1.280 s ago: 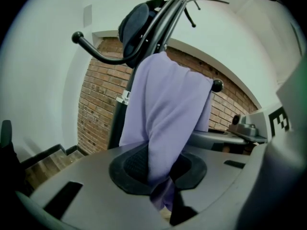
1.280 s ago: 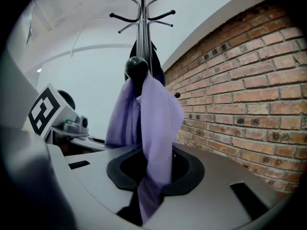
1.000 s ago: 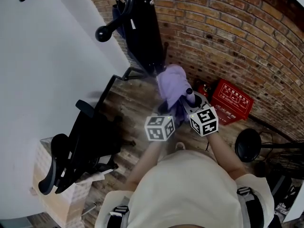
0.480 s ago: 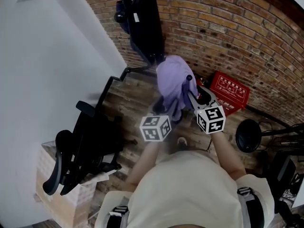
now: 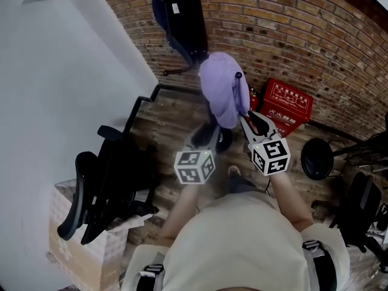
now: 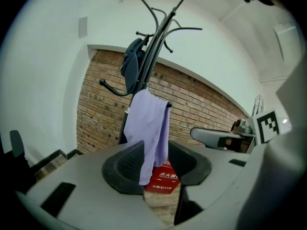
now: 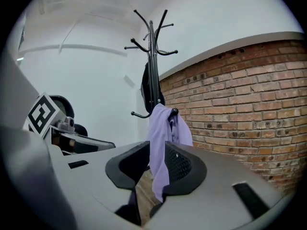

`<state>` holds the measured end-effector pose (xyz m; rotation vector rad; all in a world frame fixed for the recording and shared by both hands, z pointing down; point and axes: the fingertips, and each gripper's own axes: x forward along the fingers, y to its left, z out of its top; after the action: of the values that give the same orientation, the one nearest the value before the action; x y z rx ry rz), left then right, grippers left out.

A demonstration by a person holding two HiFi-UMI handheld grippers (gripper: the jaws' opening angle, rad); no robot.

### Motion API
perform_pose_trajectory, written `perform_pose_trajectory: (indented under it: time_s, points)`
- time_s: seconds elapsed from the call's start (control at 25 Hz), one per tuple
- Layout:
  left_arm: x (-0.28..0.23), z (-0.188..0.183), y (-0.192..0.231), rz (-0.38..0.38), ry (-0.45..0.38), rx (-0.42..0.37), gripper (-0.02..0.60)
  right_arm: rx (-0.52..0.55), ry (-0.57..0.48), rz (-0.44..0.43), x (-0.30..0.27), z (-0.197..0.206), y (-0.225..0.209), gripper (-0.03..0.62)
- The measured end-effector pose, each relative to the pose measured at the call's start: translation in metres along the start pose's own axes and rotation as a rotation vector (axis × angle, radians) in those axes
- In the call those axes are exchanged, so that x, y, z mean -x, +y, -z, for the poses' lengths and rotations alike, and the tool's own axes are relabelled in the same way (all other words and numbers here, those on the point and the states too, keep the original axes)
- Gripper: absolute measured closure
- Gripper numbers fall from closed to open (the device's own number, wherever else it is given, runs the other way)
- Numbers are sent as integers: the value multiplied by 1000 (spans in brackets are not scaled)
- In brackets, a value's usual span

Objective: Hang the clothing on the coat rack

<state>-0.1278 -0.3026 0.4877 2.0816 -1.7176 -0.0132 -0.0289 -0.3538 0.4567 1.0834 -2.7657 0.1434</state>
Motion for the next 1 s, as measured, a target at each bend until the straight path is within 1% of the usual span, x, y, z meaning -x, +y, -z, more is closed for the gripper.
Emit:
perform_pose_trajectory:
  time_s: [0.12,0.2,0.36,0.52,0.72,1.0]
  points:
    - [26,6,-5,-10,-11,-13,478,-2,-17,-5,23,-1,20,543]
    - [44,10,-10,-18,-20,-15,505,0,-21,-11,39,-1,33,554]
    - [84,16,-19,-35,-51,-6,535,9,-33,-27,73,-2,59,567]
    - [117,20,-27,-49,-80,-6,549,22,-56,-40,103,-4,80,580]
    - [150,32,-36,-66,-88,5,557,23,-63,-57,131,-1,100,588]
    - [174,39,-47,-66,-99,9,566,29,-75,-64,154,1,113,592]
